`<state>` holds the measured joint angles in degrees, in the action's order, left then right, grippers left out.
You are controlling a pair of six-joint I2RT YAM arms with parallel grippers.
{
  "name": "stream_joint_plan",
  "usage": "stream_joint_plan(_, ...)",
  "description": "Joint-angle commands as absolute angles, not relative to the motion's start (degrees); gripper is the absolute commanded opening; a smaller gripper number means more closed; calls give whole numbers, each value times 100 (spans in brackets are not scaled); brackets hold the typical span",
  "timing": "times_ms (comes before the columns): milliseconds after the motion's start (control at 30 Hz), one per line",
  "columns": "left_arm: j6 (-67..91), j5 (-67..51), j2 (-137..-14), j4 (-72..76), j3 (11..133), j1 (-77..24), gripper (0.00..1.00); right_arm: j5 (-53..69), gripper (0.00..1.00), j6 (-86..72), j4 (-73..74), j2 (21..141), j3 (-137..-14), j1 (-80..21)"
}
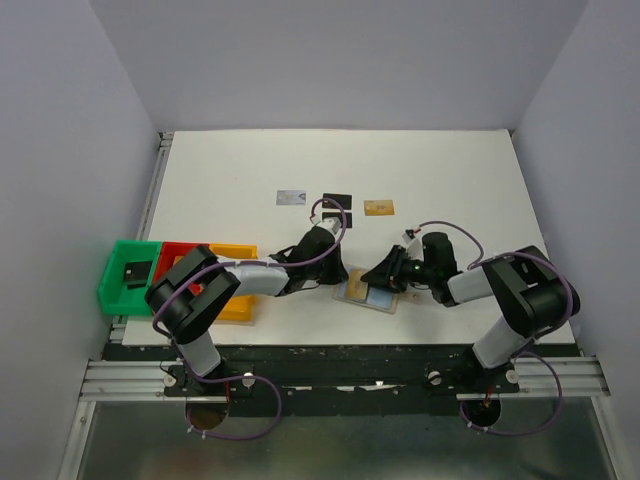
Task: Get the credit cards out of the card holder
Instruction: Remove the credit card from the card holder.
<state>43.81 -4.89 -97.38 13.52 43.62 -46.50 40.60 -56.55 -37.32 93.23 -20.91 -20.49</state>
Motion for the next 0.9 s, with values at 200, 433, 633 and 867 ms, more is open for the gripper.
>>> stream_joint_plan(200, 4342, -378, -9782, 677, 4113, -4746, 0, 4350, 39, -6091, -4860, 9729, -2127, -2021)
stream_joint_plan(433, 4280, -448, -9782, 791, 4113, -4781, 0, 4474, 39, -6064, -4799, 9931, -2294, -2083)
stream_joint_plan(633, 4166, -571, -9782, 975, 4104, -4843, 0, 4517, 40, -6029, -4702, 10072, -2425, -2188)
stream_joint_plan(867, 4087, -580, -9765, 1002, 4140, -4922, 0, 4623, 39, -5854, -4272, 10230, -2672, -2355)
